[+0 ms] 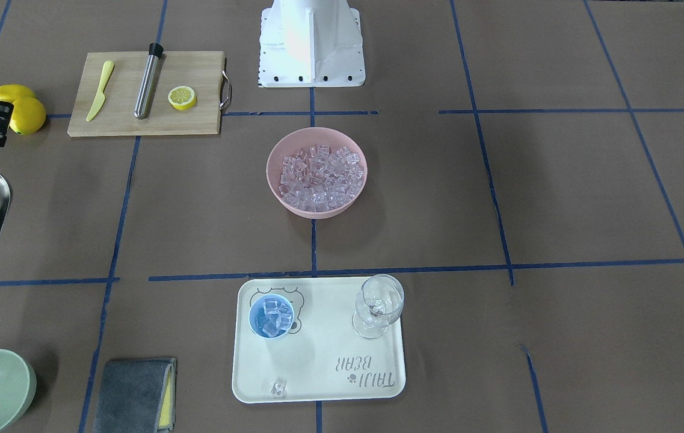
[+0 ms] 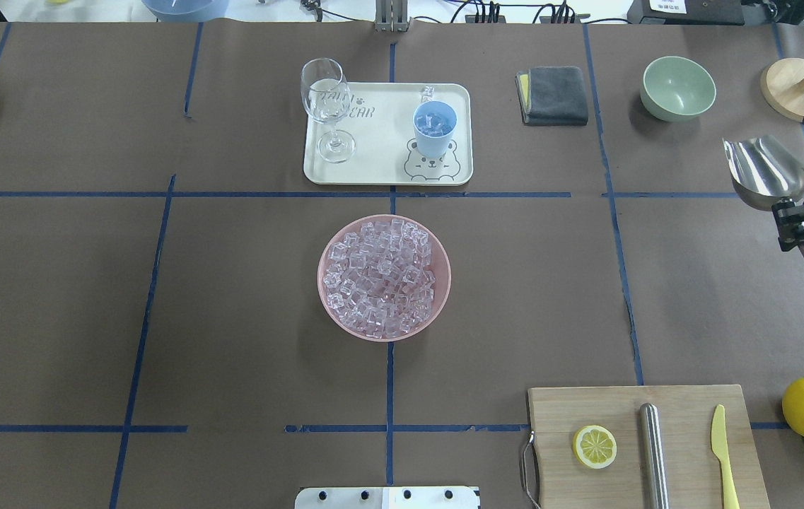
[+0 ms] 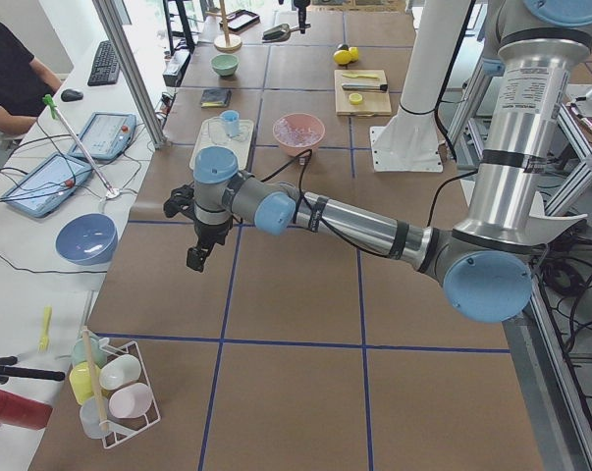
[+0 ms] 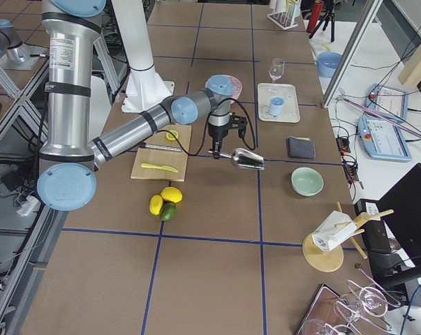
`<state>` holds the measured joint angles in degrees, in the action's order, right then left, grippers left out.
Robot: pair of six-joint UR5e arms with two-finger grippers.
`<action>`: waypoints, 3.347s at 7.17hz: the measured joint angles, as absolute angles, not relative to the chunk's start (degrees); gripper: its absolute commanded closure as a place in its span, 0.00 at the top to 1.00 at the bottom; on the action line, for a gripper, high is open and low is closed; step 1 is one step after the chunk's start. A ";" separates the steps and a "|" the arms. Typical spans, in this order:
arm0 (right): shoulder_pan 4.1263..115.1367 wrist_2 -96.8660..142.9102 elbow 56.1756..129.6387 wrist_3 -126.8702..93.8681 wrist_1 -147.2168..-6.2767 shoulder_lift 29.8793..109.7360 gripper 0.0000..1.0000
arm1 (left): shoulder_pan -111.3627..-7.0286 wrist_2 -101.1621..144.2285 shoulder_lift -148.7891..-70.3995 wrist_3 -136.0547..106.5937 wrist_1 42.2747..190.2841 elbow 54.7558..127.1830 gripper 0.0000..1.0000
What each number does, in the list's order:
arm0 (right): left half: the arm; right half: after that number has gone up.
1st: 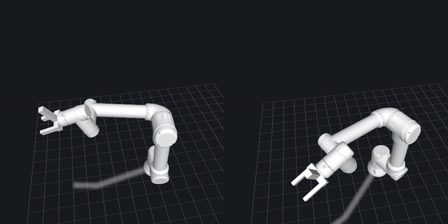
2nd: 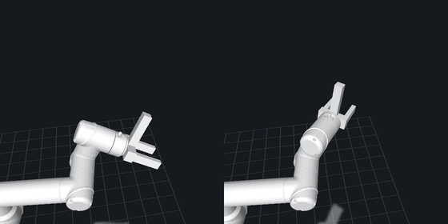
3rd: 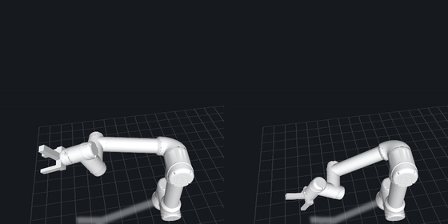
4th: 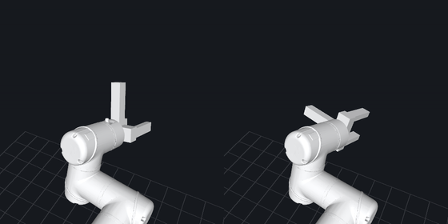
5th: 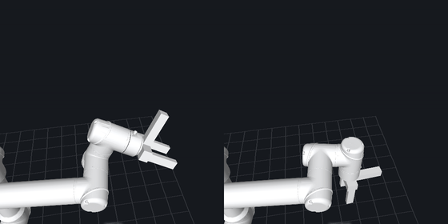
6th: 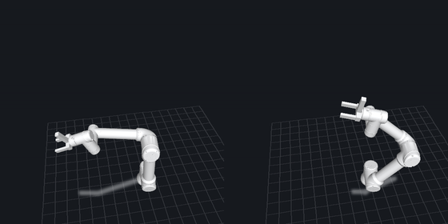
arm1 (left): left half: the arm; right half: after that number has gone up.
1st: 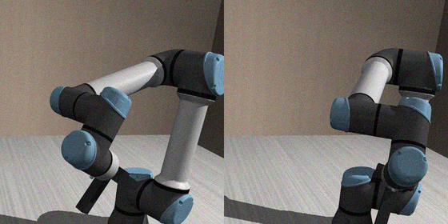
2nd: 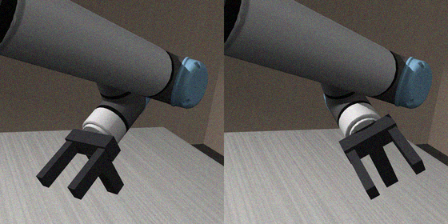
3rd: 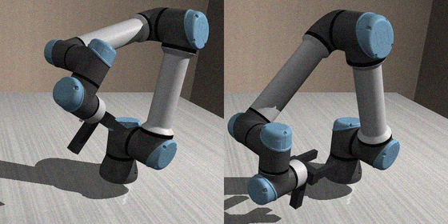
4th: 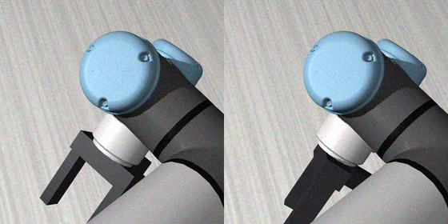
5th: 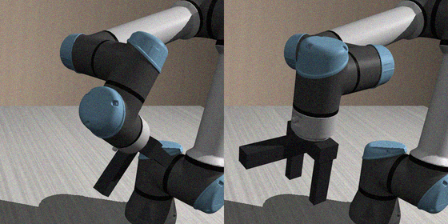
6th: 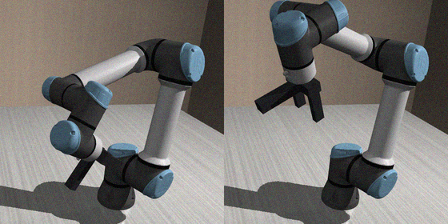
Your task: Put ice in cup with scoop
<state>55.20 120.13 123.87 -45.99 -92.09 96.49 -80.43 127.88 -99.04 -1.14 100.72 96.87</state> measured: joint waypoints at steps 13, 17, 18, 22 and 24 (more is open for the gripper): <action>41.20 116.58 117.21 -55.50 -82.58 98.67 1.00 | -80.07 127.71 -101.10 -1.14 100.80 94.49 1.00; 54.94 121.80 118.51 -41.50 -83.04 99.20 1.00 | -80.73 127.72 -101.60 1.31 94.34 94.90 1.00; 61.69 125.39 116.63 -32.84 -83.16 99.27 1.00 | -82.03 127.81 -101.84 6.00 90.47 94.68 1.00; 80.77 133.80 105.14 -6.26 -82.90 98.62 1.00 | -87.46 129.94 -94.19 18.10 86.27 92.20 1.00; 83.94 133.54 103.83 -4.86 -82.68 97.47 1.00 | -88.12 130.84 -90.51 18.77 85.86 92.15 1.00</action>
